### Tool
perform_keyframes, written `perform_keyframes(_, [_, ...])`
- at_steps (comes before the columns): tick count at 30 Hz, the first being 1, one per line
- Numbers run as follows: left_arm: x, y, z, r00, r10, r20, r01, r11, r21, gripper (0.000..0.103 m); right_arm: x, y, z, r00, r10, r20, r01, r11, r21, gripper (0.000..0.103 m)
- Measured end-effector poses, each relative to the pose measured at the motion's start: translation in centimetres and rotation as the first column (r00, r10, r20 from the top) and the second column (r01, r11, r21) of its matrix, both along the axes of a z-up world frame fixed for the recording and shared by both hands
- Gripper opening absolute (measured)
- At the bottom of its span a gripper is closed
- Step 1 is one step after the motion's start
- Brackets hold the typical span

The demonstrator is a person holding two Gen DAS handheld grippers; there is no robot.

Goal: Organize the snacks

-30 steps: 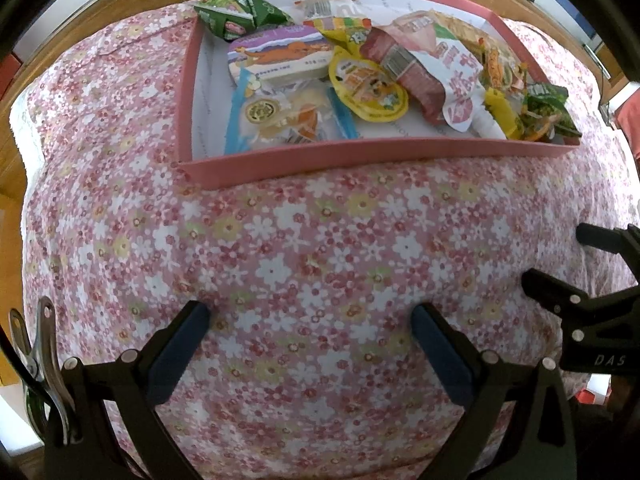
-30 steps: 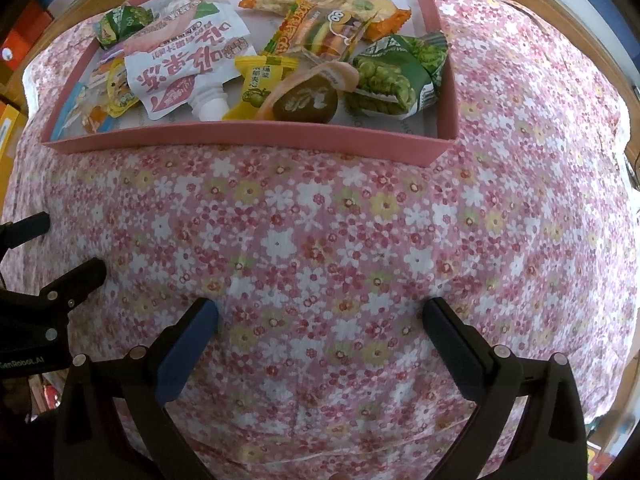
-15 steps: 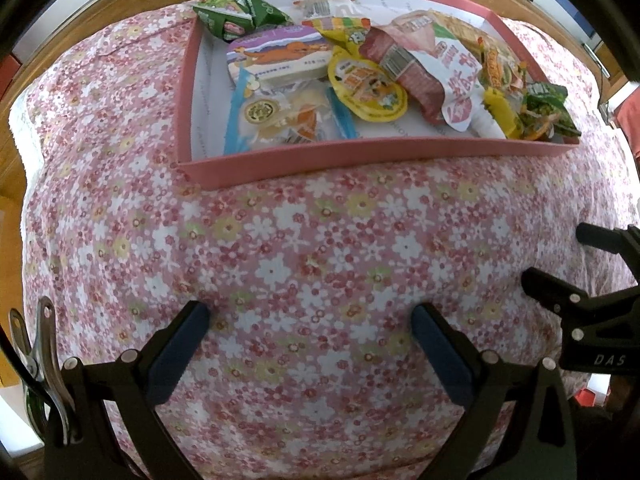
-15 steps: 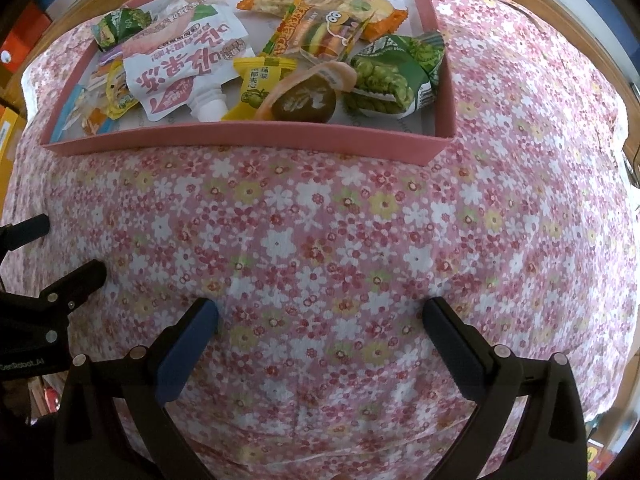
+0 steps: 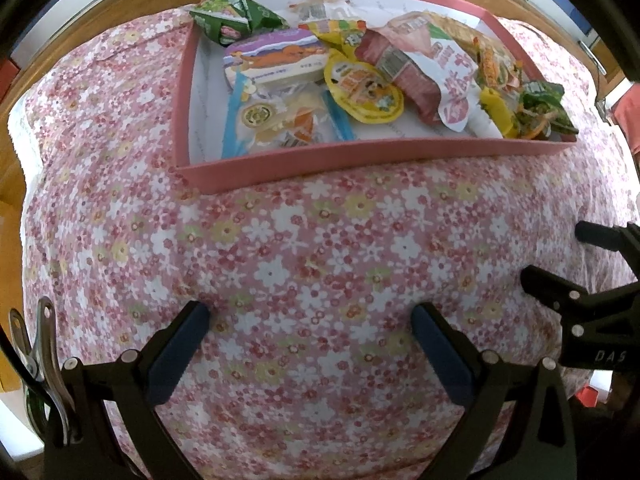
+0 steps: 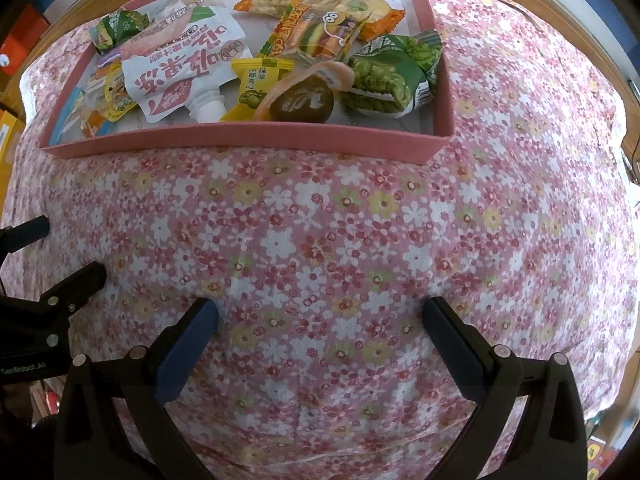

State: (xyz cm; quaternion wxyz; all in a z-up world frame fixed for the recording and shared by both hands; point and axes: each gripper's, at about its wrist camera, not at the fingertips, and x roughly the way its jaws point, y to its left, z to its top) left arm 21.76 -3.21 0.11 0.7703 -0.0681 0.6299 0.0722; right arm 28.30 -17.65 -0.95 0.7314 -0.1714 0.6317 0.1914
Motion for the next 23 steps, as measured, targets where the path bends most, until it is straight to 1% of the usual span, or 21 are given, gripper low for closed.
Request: perform_keyframes(23, [0.15,-0.20,0.13,1.000,-0.007,0.004,0.007,1.000,0.006,0.103,0.10,-0.16,-0.07,1.000,-0.002,0.003,0.002,1.000,0.003,0.103])
